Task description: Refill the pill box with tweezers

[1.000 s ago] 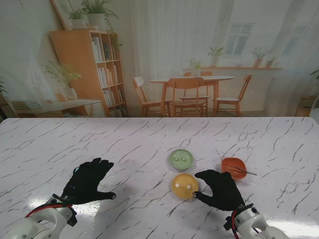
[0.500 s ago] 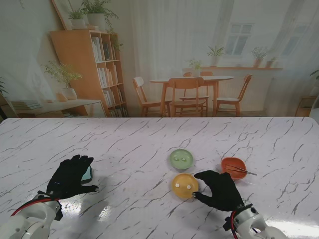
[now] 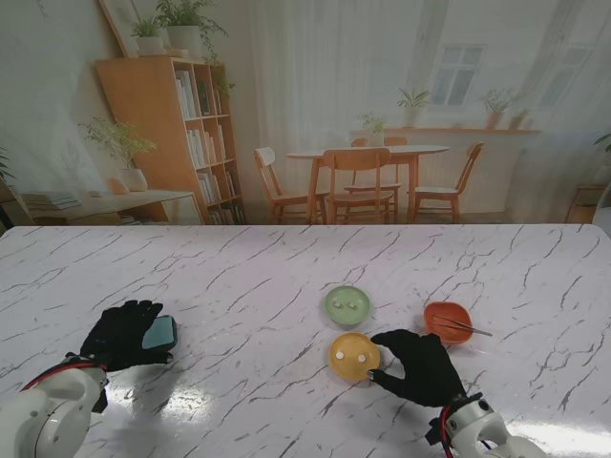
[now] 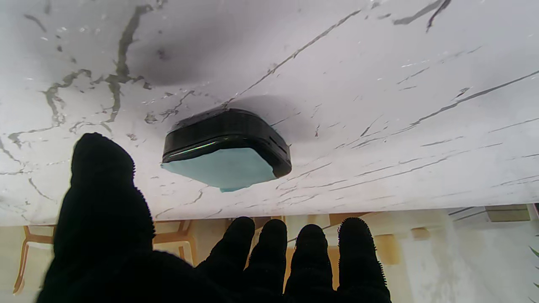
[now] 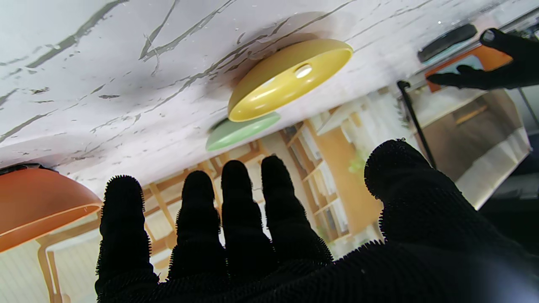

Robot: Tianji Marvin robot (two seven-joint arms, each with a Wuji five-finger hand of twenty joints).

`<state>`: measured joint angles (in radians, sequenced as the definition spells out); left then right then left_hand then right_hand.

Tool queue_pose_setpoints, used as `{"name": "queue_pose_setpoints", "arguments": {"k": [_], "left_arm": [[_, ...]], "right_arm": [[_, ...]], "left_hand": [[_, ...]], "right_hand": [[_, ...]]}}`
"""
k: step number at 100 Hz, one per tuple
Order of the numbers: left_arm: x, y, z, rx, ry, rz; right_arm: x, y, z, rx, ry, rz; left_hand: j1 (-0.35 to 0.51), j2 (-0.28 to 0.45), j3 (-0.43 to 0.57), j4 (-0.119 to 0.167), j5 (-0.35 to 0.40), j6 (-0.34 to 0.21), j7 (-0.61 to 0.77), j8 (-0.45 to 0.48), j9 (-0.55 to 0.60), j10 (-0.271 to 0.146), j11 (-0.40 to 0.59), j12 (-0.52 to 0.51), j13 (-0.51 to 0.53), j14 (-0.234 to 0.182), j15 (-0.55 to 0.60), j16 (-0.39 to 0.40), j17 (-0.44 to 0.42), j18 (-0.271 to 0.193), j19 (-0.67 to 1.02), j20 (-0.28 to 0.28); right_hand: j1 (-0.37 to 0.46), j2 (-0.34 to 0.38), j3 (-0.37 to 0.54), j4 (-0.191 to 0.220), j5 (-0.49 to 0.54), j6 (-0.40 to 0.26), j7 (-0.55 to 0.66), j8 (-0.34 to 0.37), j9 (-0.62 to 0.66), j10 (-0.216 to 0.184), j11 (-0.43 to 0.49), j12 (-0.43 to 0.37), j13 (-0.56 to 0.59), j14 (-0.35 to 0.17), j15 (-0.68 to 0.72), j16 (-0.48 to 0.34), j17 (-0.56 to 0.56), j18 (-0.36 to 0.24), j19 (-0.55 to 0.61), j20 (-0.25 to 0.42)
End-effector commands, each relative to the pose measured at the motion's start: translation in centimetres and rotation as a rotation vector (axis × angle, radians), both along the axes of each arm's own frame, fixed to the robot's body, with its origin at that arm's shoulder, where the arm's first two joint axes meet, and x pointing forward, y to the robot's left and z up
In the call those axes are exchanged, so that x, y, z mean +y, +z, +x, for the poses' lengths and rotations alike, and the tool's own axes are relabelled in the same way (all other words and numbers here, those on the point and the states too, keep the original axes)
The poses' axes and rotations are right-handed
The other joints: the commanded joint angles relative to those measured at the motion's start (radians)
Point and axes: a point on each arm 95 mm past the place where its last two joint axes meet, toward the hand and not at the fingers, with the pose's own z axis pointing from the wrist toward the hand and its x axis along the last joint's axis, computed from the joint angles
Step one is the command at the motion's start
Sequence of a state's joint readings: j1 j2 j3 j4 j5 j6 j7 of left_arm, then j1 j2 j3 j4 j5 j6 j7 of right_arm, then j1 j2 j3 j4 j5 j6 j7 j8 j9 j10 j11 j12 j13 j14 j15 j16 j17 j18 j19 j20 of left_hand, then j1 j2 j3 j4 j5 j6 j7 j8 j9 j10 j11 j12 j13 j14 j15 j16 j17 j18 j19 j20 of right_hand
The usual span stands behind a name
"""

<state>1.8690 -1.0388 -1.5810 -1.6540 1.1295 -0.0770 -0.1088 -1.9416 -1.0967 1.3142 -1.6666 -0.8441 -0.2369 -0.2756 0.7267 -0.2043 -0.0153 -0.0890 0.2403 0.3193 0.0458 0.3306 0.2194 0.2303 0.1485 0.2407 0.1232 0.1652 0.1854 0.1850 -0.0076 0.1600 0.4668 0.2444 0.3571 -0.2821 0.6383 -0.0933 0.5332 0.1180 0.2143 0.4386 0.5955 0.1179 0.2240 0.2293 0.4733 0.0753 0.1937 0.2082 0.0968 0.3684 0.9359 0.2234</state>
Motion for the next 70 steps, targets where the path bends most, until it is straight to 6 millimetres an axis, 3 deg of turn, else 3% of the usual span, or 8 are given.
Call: {"name": "queue_pose_setpoints", "arguments": {"k": [1,44,64,66,67,70], "left_arm": [[0.2,-0.4,0.3,0.015,-0.008,0.000],[0.8,-2.0,2.7,0.093,0.009,0.008],[0.9,-2.7,2.8,0.157,0.005,0.021],[1.0,-2.8,2.7,0.160,0.004,0.021],[1.0,-2.9,2.7,0.161,0.004,0.020],[1.0,-3.1,2.6,0.163,0.001,0.019]], "right_arm": [[0.5,-0.1,-0.4,0.009,0.003,0.011],[0.6,-0.2,-0.5,0.015,0.002,0.011],[0.5,-0.3,-0.4,0.010,0.000,0.014],[0.5,-0.3,-0.4,0.009,-0.001,0.016],[0.5,-0.3,-0.4,0.009,-0.001,0.017],[0.5,-0.3,-0.4,0.009,-0.001,0.018]], "left_hand": [[0.018,-0.021,0.003,0.030,-0.041,0.018,-0.020,-0.014,-0.036,0.011,0.003,-0.016,-0.042,-0.010,-0.019,-0.015,-0.012,-0.027,-0.027,-0.007],[0.040,-0.036,0.011,0.033,-0.043,0.026,-0.017,-0.032,-0.031,0.016,0.030,-0.025,-0.027,-0.009,0.011,-0.001,0.015,-0.029,0.000,0.006],[0.084,-0.046,0.055,0.047,-0.012,0.024,0.044,0.016,0.037,0.000,0.064,0.024,0.034,-0.017,0.089,0.042,0.081,-0.051,0.069,0.040],[-0.026,-0.098,0.293,0.034,-0.011,0.023,0.047,0.052,0.047,-0.005,0.064,0.045,0.046,-0.022,0.093,0.048,0.087,-0.055,0.081,0.047],[-0.055,-0.113,0.359,0.030,-0.009,0.022,0.051,0.058,0.050,-0.007,0.064,0.050,0.052,-0.023,0.095,0.050,0.090,-0.057,0.084,0.048],[-0.074,-0.126,0.423,0.027,-0.015,0.016,0.053,0.063,0.060,-0.012,0.069,0.055,0.065,-0.028,0.101,0.052,0.099,-0.061,0.090,0.051]], "right_hand": [[-0.010,0.000,0.015,0.041,-0.008,0.006,-0.003,-0.007,-0.017,0.000,0.012,0.007,-0.011,0.003,0.008,-0.003,-0.011,-0.095,0.008,0.010],[-0.011,-0.023,0.044,0.040,-0.002,0.000,0.003,-0.005,-0.012,-0.008,0.020,0.011,-0.008,0.000,0.011,-0.003,-0.010,-0.095,0.009,0.011],[-0.008,-0.045,0.070,0.039,0.001,-0.007,0.009,-0.002,-0.009,-0.011,0.029,0.015,-0.002,-0.003,0.015,-0.002,-0.007,-0.096,0.010,0.011],[-0.007,-0.047,0.073,0.039,0.001,-0.008,0.009,-0.002,-0.008,-0.011,0.030,0.016,-0.002,-0.004,0.015,-0.002,-0.007,-0.096,0.010,0.011],[-0.007,-0.047,0.074,0.039,0.001,-0.009,0.009,-0.002,-0.009,-0.011,0.030,0.016,-0.002,-0.003,0.015,-0.002,-0.006,-0.096,0.010,0.011],[-0.007,-0.050,0.078,0.038,0.002,-0.010,0.010,-0.002,-0.008,-0.012,0.031,0.017,-0.002,-0.005,0.015,-0.002,-0.006,-0.096,0.010,0.011]]}}
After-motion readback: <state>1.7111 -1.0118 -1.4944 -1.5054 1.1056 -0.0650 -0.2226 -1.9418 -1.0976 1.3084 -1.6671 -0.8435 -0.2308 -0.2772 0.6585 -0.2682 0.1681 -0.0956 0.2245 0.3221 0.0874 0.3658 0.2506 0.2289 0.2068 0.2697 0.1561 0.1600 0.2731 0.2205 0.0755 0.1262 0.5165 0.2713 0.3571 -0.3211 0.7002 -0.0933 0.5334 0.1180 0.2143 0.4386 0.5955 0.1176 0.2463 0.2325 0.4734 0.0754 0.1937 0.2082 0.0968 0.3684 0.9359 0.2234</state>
